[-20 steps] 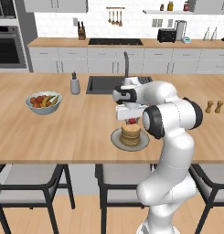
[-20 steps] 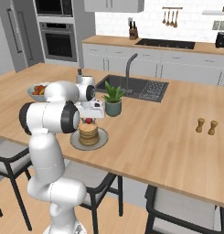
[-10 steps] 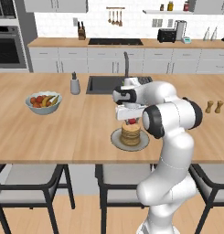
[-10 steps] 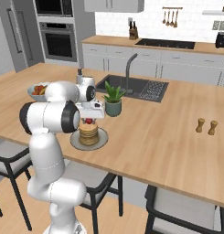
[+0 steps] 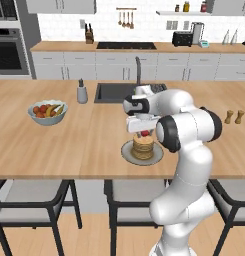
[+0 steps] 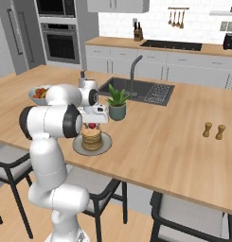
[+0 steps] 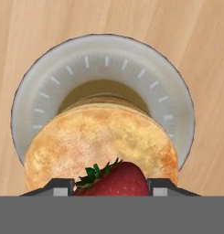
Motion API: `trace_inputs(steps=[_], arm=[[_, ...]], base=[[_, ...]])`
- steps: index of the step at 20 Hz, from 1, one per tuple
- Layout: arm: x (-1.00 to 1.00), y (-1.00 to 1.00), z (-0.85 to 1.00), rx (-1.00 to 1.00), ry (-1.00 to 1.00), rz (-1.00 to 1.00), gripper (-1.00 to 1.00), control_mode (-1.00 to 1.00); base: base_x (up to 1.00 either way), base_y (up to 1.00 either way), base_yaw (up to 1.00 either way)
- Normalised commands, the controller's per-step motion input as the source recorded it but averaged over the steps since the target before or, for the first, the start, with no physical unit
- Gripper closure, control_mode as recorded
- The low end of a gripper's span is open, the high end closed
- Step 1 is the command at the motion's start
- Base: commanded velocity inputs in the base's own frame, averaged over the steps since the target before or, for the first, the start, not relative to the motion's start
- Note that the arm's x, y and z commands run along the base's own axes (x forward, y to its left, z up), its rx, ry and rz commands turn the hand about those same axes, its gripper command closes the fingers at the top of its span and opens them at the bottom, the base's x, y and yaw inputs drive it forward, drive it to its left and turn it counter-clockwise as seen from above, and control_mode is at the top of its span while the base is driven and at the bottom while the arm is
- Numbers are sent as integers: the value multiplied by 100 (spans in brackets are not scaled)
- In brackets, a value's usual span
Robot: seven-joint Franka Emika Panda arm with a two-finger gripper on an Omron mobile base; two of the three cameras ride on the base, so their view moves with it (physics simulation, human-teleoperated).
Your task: Take the strawberry from the fridge and place it on top of the pancake, located on the dining counter.
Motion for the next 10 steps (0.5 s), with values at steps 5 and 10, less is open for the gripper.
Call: trace_inputs(steps=[5,10], arm=[[-13,0,-11,0,-1,0,-100,-100],[-42,-3,15,0,-11,-1,-100,-100]], base=[[0,0,0],[0,0,0]])
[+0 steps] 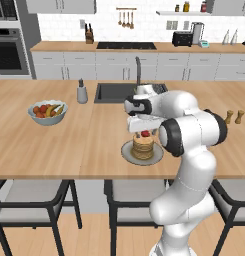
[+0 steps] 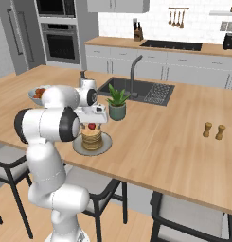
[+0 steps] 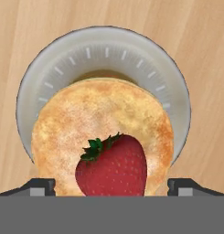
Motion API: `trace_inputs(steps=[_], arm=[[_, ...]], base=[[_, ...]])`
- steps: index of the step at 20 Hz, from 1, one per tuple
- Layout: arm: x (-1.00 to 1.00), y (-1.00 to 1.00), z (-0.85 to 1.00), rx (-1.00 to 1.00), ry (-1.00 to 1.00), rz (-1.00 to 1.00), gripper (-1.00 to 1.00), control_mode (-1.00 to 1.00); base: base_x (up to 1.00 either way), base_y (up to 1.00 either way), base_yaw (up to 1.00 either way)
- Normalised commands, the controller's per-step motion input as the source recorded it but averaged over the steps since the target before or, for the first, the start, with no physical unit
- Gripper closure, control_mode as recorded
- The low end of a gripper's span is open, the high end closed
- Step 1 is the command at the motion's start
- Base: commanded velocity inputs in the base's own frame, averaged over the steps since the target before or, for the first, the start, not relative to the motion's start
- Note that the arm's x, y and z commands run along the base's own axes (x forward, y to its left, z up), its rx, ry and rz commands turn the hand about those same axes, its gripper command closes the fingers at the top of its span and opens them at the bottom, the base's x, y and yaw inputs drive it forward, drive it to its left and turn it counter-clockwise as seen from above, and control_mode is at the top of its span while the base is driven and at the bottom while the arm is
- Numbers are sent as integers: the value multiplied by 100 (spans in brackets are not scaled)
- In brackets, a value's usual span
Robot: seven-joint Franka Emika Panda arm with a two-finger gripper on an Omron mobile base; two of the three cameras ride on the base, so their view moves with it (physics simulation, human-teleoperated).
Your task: Take the strawberry from the fridge and place it on top of the pancake, located on the dining counter.
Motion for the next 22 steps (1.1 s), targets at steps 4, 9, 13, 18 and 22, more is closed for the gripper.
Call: trace_inputs(steps=[4,9,13,18,22], arm=[[-57,-13,74,0,-18,-3,-100,-100],[-47,-13,40,0,-13,-2,-100,-100],[-56,-12,33,0,-15,-2,-100,-100],[-48,-16,47,0,-10,-3,-100,-100],[-45,-16,65,0,-7,-3,-100,-100]], base=[[0,0,0],[0,0,0],[0,0,0],[0,0,0],[0,0,0]])
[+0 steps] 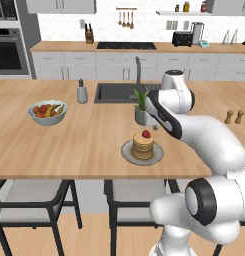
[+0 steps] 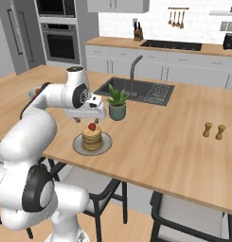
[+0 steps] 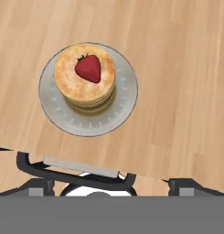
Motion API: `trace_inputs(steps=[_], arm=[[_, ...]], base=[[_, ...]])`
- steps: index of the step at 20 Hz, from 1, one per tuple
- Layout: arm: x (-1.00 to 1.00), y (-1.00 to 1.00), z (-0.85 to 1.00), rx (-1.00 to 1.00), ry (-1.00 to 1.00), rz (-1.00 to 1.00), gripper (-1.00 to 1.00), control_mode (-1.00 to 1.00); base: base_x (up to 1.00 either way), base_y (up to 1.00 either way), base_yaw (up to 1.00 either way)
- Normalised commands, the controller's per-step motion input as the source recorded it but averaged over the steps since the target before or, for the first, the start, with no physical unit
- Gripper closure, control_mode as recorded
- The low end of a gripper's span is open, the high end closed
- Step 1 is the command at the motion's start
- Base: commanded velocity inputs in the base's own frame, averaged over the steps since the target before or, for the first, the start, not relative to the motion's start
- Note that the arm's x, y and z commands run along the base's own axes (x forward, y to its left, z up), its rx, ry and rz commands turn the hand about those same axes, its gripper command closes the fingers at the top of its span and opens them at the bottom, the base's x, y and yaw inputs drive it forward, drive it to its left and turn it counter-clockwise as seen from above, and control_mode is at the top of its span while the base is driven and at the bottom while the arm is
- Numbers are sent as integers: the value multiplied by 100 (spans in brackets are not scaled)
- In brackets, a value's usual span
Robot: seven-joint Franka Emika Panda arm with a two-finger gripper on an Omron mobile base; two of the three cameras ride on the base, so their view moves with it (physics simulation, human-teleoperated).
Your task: Take the strawberry from the fridge and place it on top of the pancake, located on the dining counter.
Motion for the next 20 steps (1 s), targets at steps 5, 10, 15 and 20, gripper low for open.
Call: trace_inputs(steps=[5,10,15,20], arm=[[-42,-19,68,0,-6,-4,-100,-100],[-29,-5,8,0,-5,-1,-100,-100],[-21,0,-11,0,0,0,-100,-100],[-2,0,-26,-1,2,0,-100,-100]], base=[[0,0,0],[0,0,0],[0,0,0],[0,0,0]])
